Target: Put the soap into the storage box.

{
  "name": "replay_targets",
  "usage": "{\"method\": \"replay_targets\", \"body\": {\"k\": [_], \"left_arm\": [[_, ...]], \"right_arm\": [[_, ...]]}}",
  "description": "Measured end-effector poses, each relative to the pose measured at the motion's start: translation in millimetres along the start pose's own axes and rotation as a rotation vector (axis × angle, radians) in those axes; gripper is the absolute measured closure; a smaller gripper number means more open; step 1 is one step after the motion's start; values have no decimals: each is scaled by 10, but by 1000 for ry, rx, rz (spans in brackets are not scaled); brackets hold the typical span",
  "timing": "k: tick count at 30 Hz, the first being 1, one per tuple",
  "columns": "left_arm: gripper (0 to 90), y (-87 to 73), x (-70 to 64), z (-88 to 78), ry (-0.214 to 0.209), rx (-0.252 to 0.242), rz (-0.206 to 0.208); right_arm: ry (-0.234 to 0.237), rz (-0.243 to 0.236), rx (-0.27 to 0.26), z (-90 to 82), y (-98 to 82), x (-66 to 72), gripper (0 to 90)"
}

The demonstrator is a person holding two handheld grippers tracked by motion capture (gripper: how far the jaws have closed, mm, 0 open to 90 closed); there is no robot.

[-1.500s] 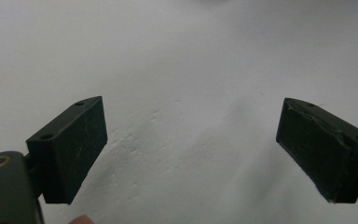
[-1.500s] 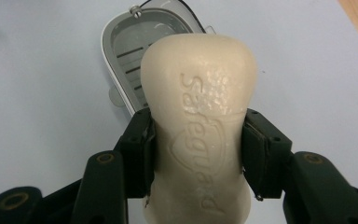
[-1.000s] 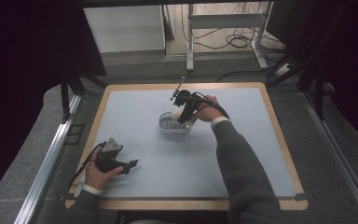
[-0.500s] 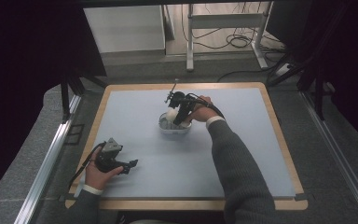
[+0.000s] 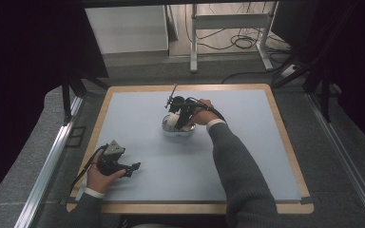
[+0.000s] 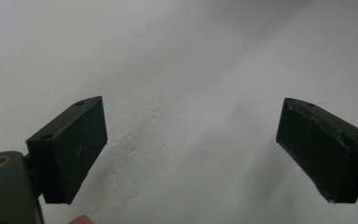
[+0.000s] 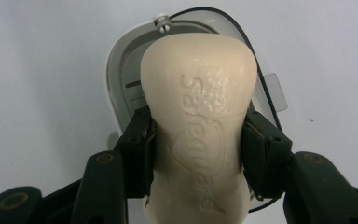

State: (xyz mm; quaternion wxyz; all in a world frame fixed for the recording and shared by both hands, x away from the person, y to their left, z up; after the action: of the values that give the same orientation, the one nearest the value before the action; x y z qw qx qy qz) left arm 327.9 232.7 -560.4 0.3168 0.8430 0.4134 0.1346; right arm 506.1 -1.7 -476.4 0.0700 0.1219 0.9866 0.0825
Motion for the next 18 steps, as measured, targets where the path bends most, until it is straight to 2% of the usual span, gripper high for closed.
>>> {"method": "replay_targets", "body": {"k": [3,5,7,8,13,18], "left_arm": [[91,0,-1,0,-1,0,0],[91,0,-3,2,-1,1,1],[91,0,-4,3,-2,1,1],[91,0,-4,3,-2,1,1],[91,1,-6,5,-2,4,5],[91,2,-9,11,-4,2,2]], "right_arm": [[-12,-15,9,25,3,1,486],[-12,-11,4,23,2,6,443],[-11,9,-22,-11,7,19,418],[-15,3,-30,-34,3,11,418],[-19,29,-40,-115,-35,20,393],[-19,61,-80,-196,-85,38,384]]}}
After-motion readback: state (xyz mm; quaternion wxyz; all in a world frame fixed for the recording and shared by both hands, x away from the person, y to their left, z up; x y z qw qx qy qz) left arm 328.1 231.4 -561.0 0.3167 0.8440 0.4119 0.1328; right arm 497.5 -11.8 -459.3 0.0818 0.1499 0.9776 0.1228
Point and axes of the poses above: each handheld gripper's, and its own axes: z roughly forward along the jaws, y roughly out of its top, x roughly to its left, the point moved 3 cm from there along z, roughly forward along the jaws, and after that the axes turned 7 degrees about x, right-handed, at the moved point
